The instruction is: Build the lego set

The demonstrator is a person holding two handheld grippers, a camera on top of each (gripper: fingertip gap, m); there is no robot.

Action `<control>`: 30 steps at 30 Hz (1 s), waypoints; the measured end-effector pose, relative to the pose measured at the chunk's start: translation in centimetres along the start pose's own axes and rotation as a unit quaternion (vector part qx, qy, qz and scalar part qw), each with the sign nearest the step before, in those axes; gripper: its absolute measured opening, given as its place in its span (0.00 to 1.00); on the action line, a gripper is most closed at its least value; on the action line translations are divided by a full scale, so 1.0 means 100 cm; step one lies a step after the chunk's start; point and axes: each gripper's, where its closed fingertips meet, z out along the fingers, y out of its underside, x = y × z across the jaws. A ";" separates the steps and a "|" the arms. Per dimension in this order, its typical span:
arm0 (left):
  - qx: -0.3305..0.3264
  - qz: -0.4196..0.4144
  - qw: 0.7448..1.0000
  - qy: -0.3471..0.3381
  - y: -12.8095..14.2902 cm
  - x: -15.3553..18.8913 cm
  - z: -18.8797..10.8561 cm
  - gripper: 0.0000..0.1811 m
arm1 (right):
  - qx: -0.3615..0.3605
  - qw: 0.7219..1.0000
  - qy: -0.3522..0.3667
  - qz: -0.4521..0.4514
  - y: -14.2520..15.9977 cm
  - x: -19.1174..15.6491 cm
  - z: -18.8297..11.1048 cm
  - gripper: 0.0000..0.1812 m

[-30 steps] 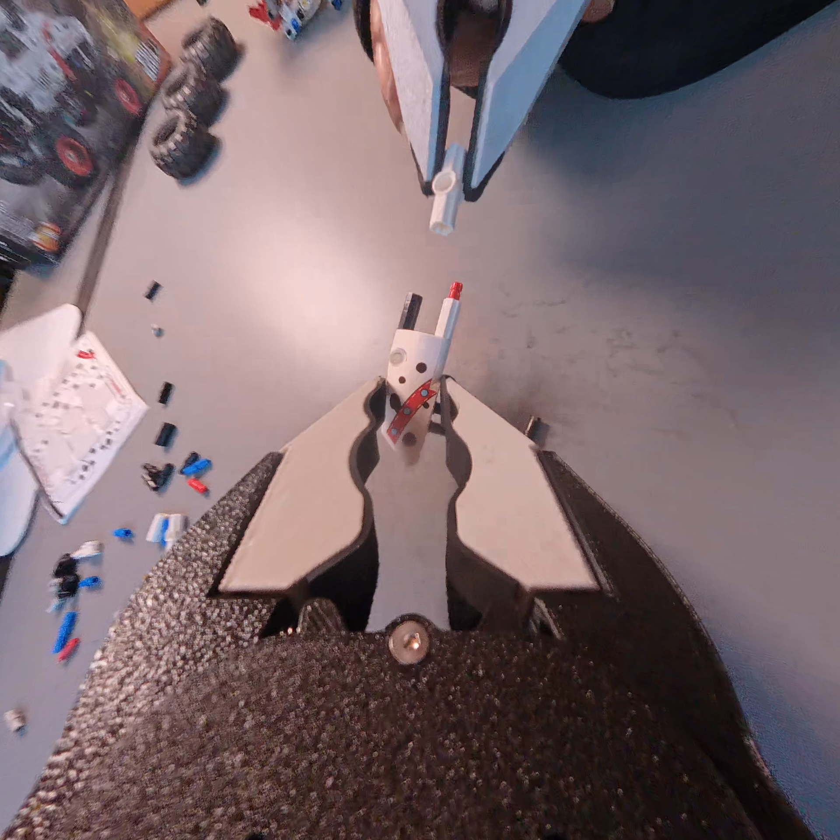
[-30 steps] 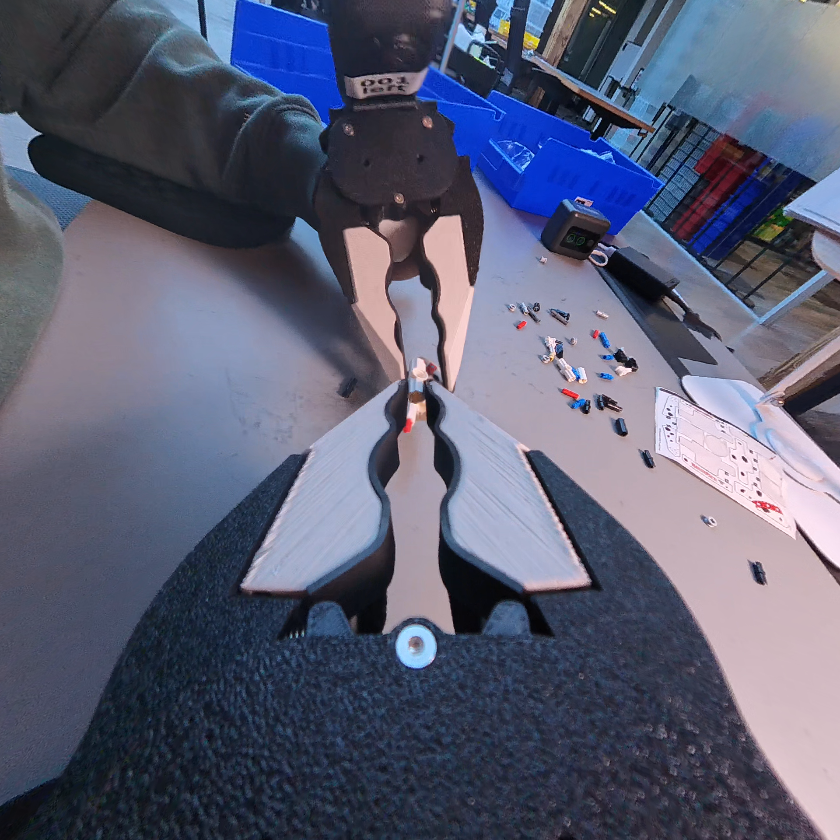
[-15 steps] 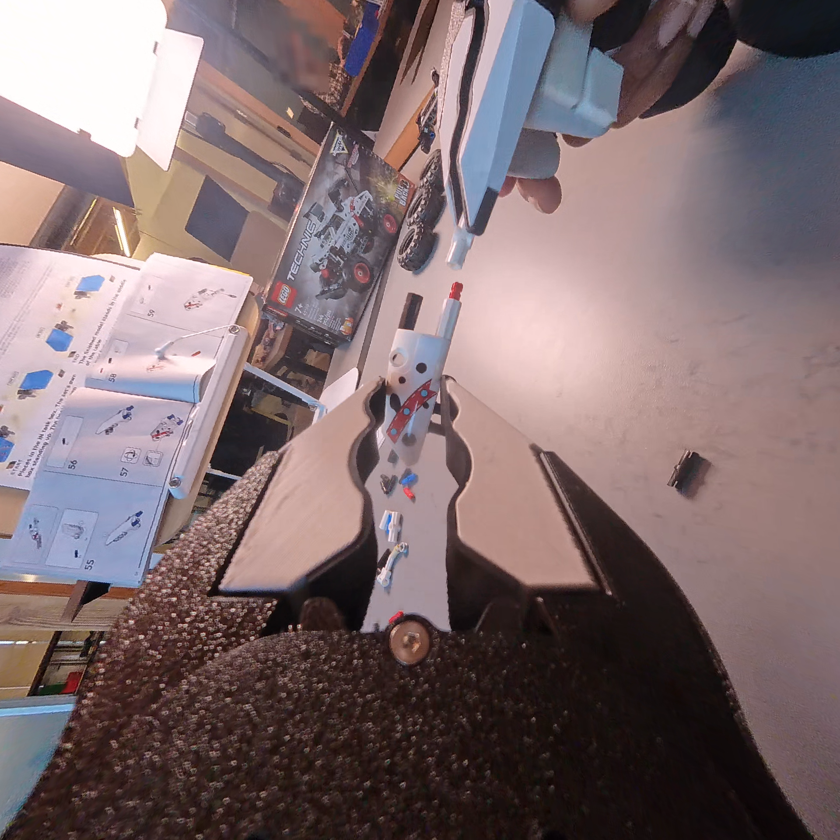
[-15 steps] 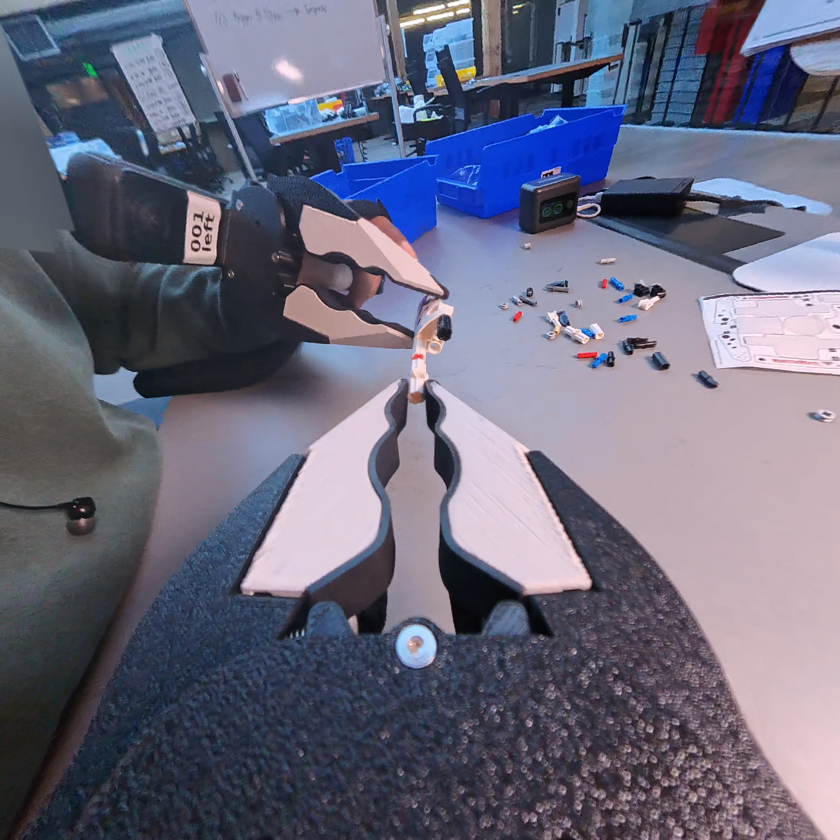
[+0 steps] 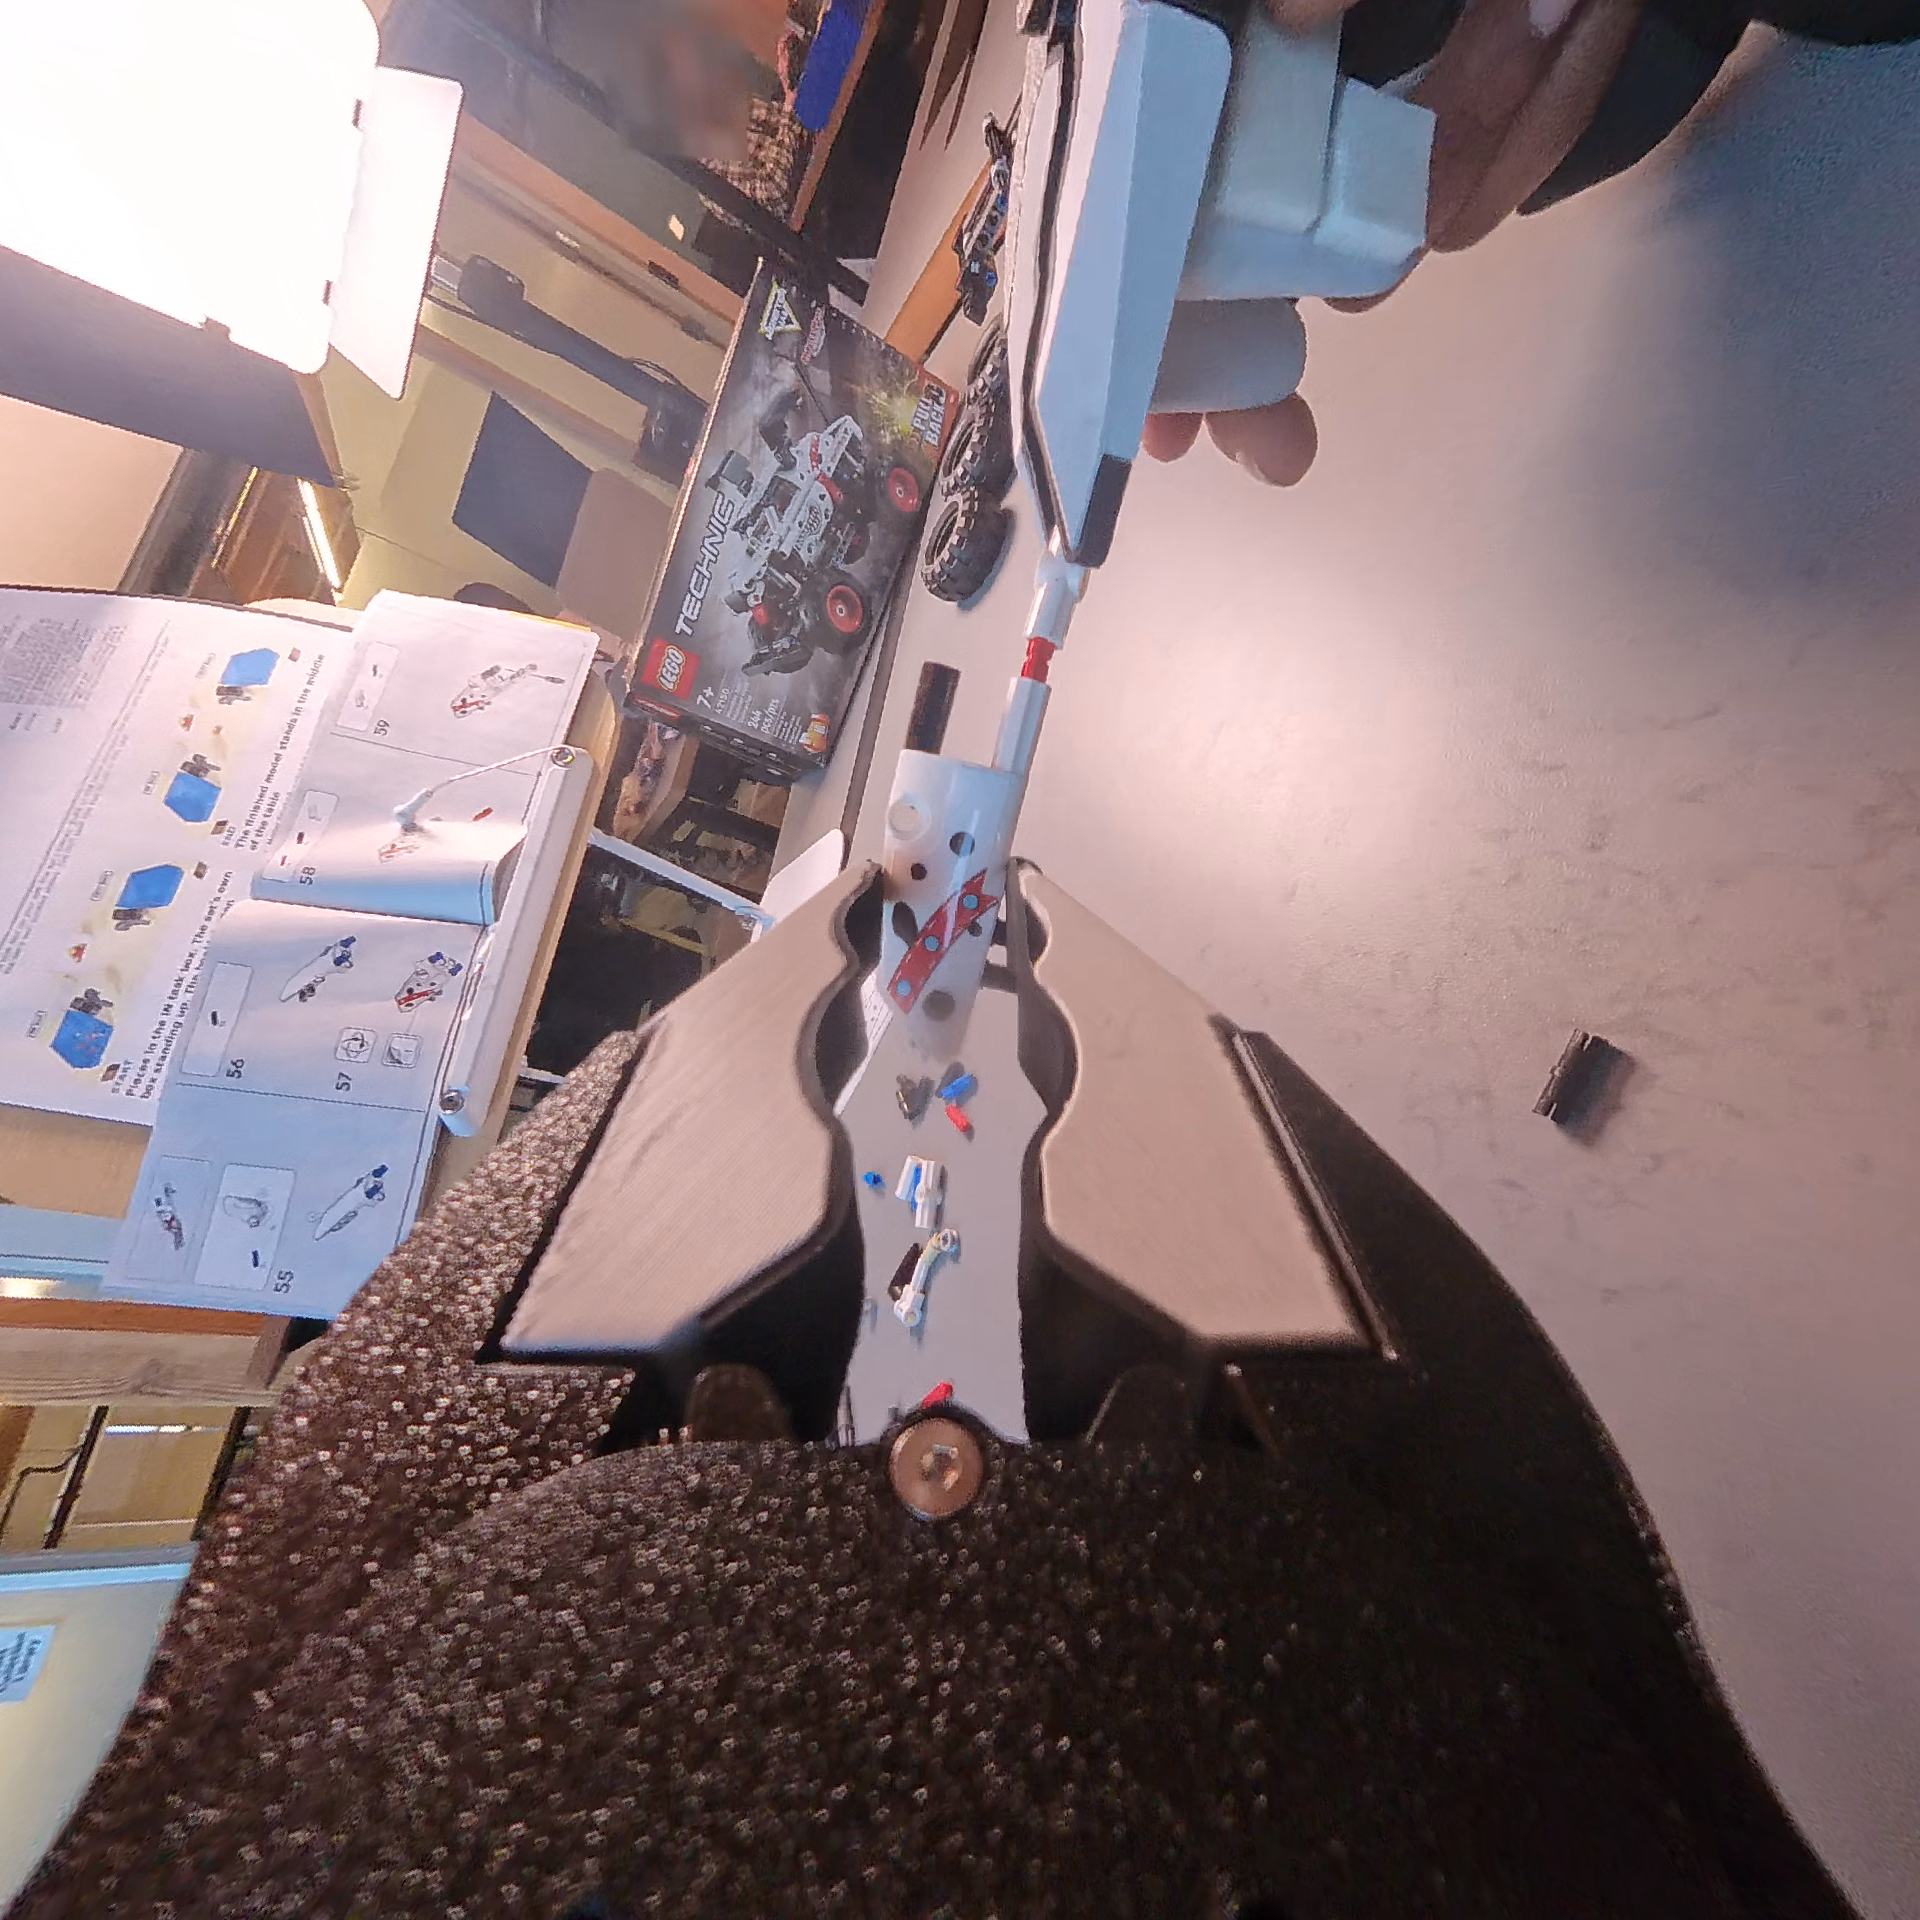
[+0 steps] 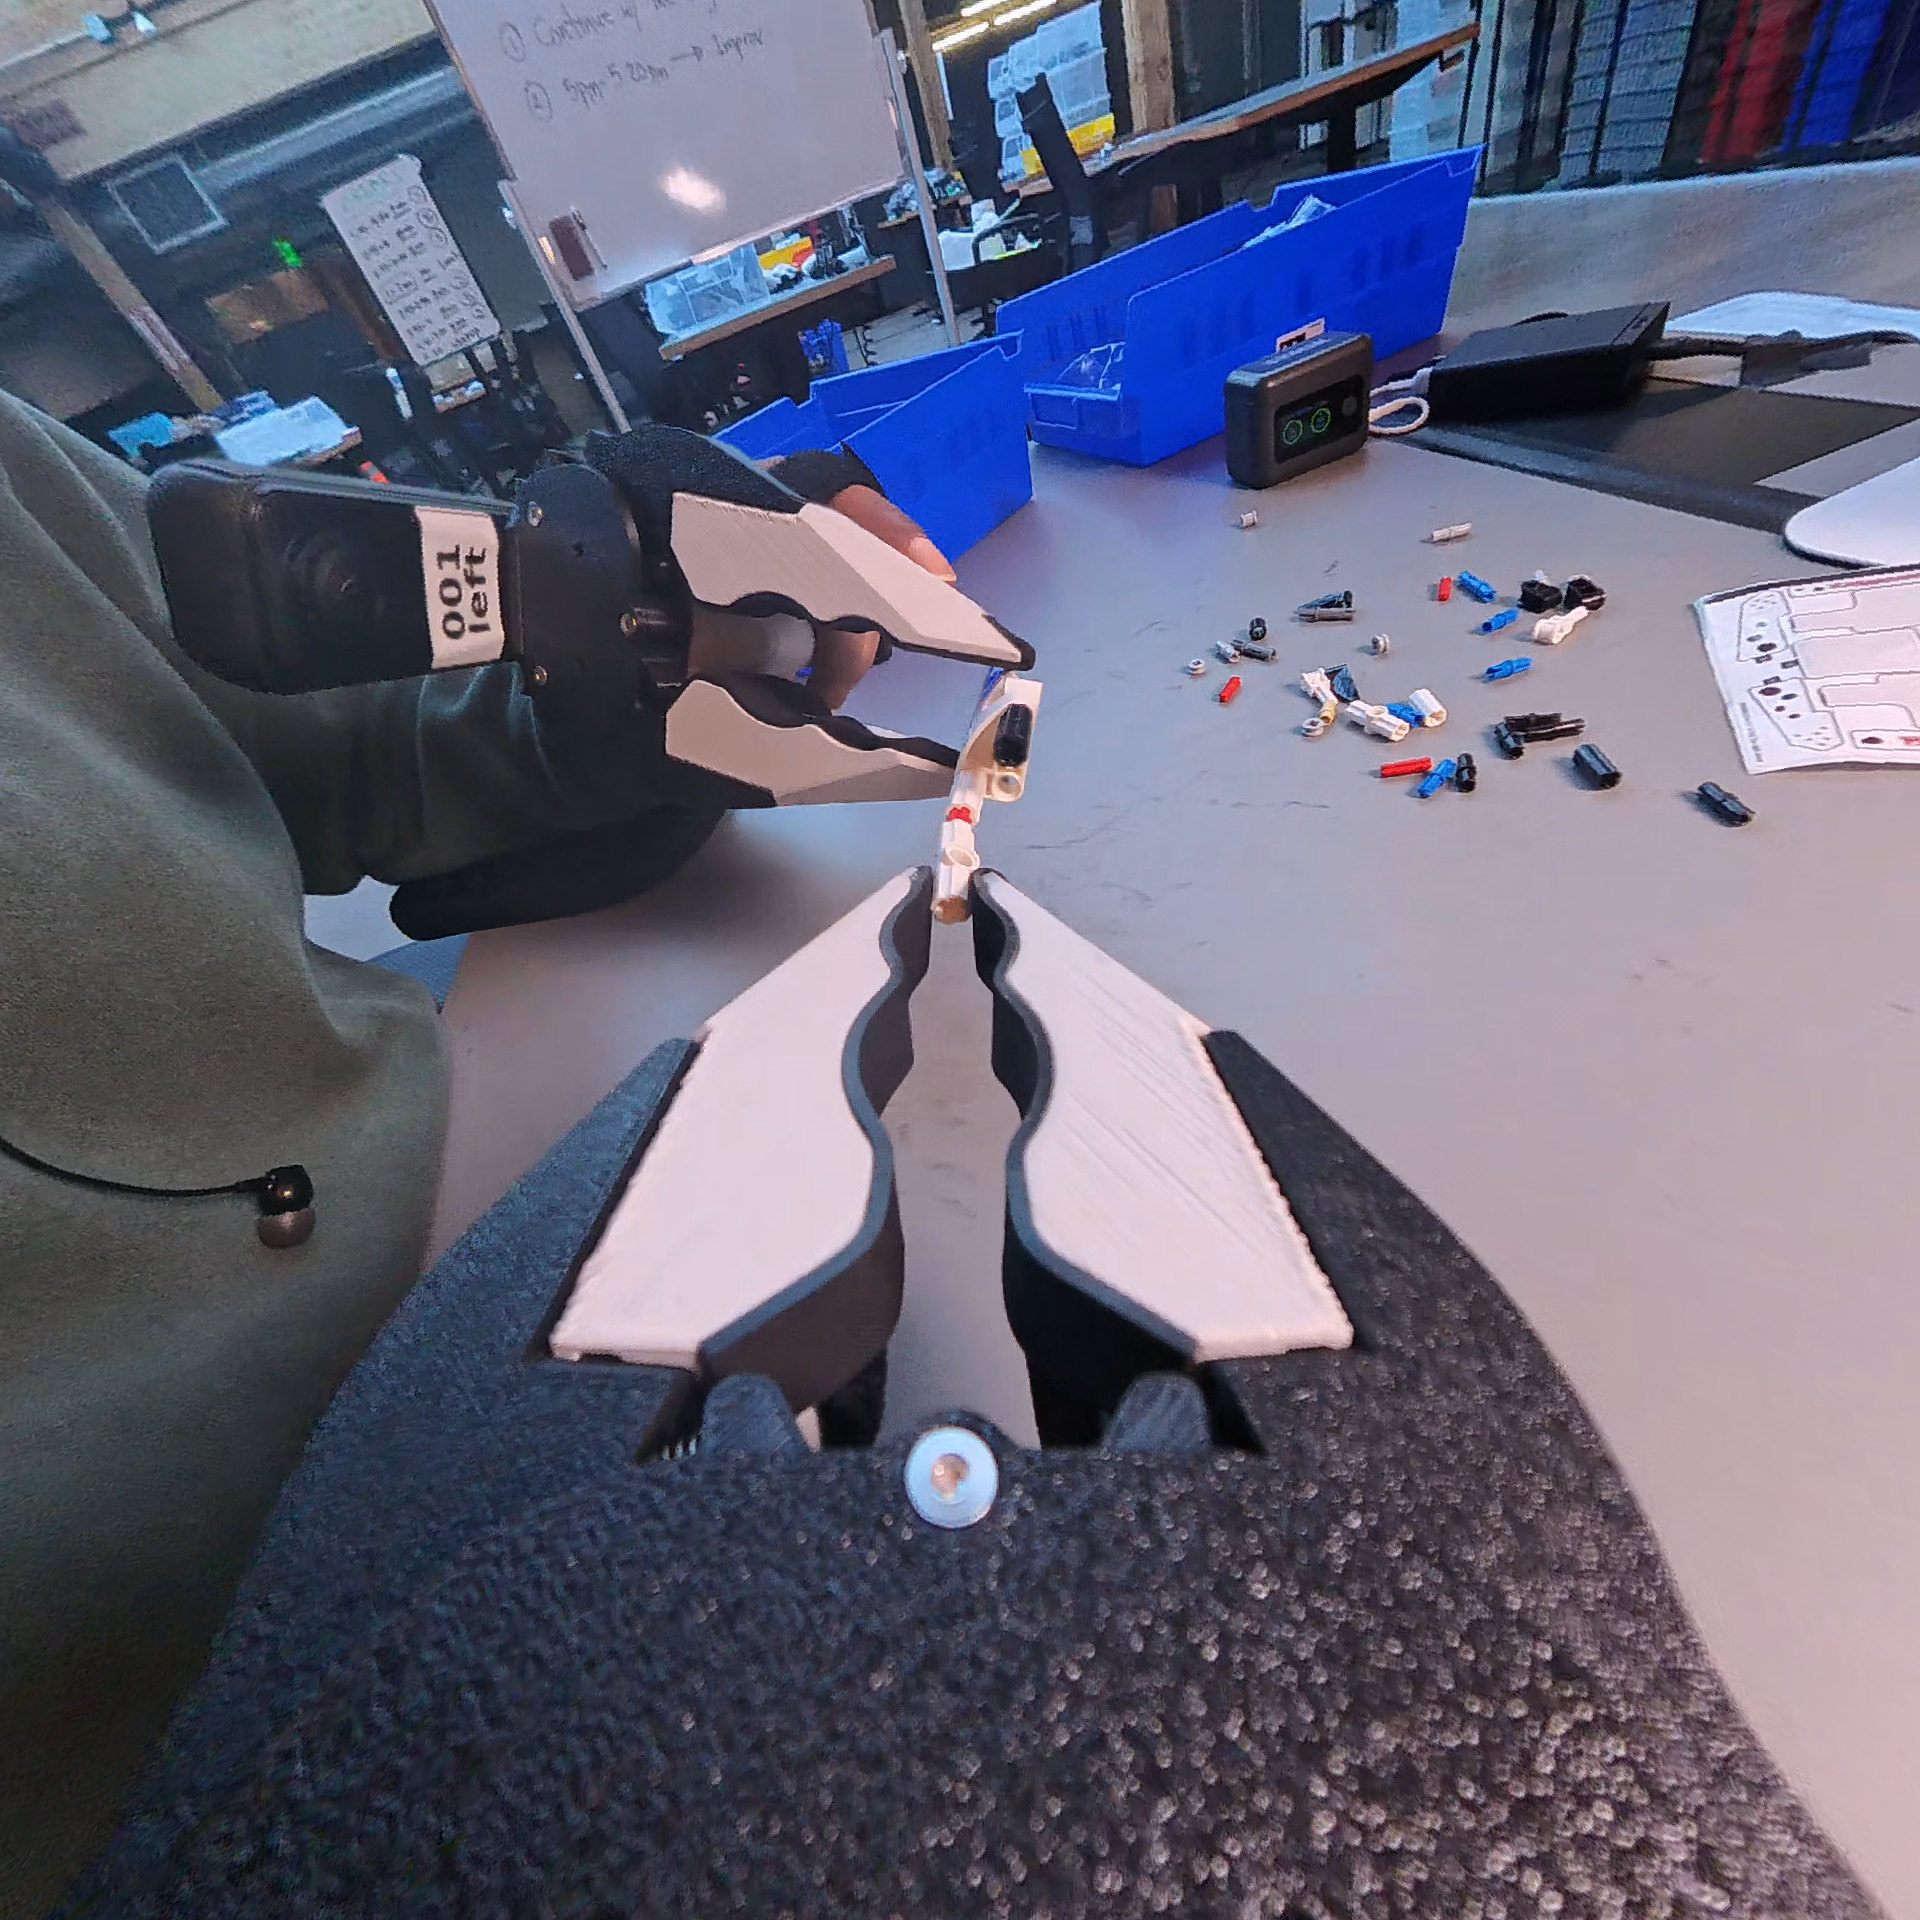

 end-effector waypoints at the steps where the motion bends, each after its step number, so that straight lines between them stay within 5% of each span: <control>1: -0.003 0.004 1.000 -0.001 0.000 0.000 0.000 0.13 | -0.003 1.000 0.001 0.004 0.001 0.001 0.000 0.04; 30: -0.003 -0.068 0.997 0.036 -0.001 0.010 0.003 0.12 | -0.006 0.990 -0.020 0.137 0.008 0.006 0.005 0.04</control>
